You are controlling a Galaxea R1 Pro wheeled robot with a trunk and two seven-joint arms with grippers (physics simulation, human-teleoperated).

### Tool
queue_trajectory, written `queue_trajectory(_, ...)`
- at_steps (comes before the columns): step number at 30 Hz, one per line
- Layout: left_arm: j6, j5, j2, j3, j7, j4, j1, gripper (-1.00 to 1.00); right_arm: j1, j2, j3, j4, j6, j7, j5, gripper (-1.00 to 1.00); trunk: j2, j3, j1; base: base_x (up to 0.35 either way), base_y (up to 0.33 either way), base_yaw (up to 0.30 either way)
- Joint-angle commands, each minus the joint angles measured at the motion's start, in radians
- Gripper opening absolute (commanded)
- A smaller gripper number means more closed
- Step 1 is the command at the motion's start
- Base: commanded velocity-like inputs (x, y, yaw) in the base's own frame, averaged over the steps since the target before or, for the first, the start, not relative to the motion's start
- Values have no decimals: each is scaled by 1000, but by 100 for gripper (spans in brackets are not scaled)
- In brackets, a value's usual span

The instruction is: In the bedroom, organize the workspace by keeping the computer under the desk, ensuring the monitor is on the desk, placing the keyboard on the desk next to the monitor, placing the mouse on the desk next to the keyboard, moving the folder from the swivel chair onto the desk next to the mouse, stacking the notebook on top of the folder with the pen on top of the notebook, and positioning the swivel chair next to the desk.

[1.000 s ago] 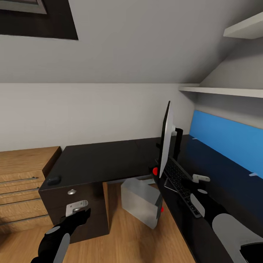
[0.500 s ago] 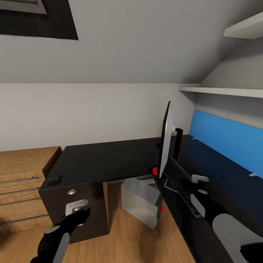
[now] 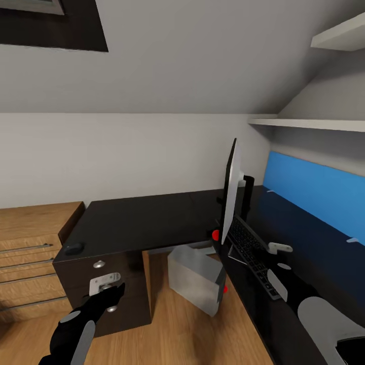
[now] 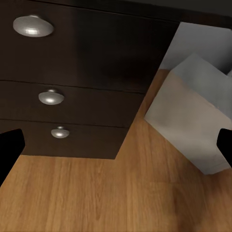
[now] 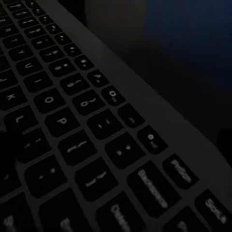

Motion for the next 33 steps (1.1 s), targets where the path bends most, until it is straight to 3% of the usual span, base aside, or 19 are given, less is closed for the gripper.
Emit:
queue_trajectory(1,4,11,-1,1,7,-1,-1,100,-1,-1,8,-1,0,-7,-9,100,-8,-4,4,0,0,0)
queue_trajectory(9,4,11,-1,1,7,-2,-1,100,-1,-2,8,-1,2,-7,-9,100,-64,-29,35,0,0,0)
queue_trajectory(23,4,10,-1,0,7,-2,-1,100,-1,0,7,-1,83,-9,-10,100,-78,-36,42,0,0,0)
queue_trajectory(33,4,10,-1,-1,7,-2,-1,100,-1,0,7,-1,92,-11,-9,100,-92,-42,50,0,0,0)
